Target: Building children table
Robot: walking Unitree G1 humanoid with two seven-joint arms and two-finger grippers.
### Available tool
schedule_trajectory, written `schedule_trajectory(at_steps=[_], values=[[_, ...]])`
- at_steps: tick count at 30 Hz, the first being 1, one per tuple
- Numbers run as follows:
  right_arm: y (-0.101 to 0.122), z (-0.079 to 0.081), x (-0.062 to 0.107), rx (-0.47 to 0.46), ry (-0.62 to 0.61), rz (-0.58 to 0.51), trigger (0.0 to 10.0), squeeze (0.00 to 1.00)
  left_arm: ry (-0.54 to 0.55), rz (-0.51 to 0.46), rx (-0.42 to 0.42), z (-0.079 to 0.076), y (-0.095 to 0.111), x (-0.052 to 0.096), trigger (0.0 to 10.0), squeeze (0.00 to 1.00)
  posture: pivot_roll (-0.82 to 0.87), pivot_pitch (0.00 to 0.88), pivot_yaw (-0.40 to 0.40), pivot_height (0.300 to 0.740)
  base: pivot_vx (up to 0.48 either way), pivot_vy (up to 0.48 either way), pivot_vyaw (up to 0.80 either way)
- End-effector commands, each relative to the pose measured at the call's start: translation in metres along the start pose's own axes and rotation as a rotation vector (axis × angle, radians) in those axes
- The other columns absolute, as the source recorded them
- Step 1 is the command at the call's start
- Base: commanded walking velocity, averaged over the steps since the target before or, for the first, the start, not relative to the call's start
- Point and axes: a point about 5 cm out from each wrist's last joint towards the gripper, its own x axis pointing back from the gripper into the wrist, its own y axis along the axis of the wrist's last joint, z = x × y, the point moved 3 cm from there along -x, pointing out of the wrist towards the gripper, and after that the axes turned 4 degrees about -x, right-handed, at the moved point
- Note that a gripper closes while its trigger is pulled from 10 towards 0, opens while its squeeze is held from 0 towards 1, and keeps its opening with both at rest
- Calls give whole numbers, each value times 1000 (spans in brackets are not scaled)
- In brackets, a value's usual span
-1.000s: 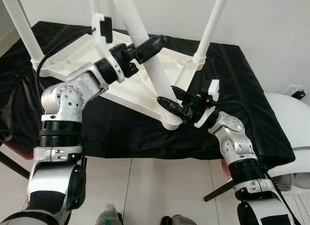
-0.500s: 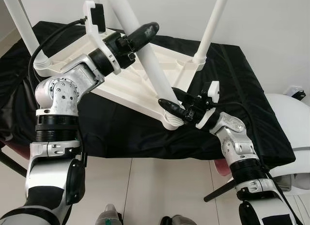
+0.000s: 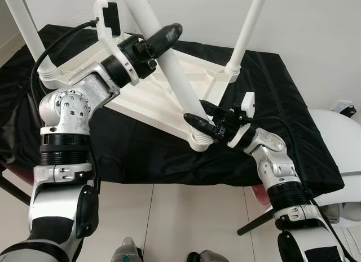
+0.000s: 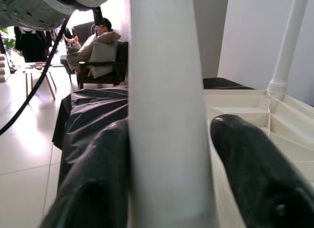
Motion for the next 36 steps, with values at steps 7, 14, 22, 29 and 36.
schedule_trajectory(at_steps=[7, 14, 22, 29, 36], values=[[11, -15, 1, 32, -30, 39, 10000, 1000, -139, 91, -254, -27, -3, -16, 10000, 0, 45, 10, -61, 740, 0, 0, 0], [11, -19, -2, 4, -13, 119, 10000, 0, -183, 143, -380, -37, -14, -23, 10000, 0, 40, 11, -67, 740, 0, 0, 0], [3, -21, -1, 23, 7, 249, 10000, 0, -214, 152, -435, -45, -15, -27, 10000, 0, 42, 10, -72, 740, 0, 0, 0], [-8, -15, 0, 17, 47, 316, 10000, 0, -245, 122, -478, -56, -6, -34, 10000, 0, 47, 5, -75, 740, 0, 0, 0], [-11, -13, -8, 12, 47, 325, 10000, 0, -289, 98, -494, -68, -4, -39, 10000, 0, 47, 0, -73, 740, 0, 0, 0]])
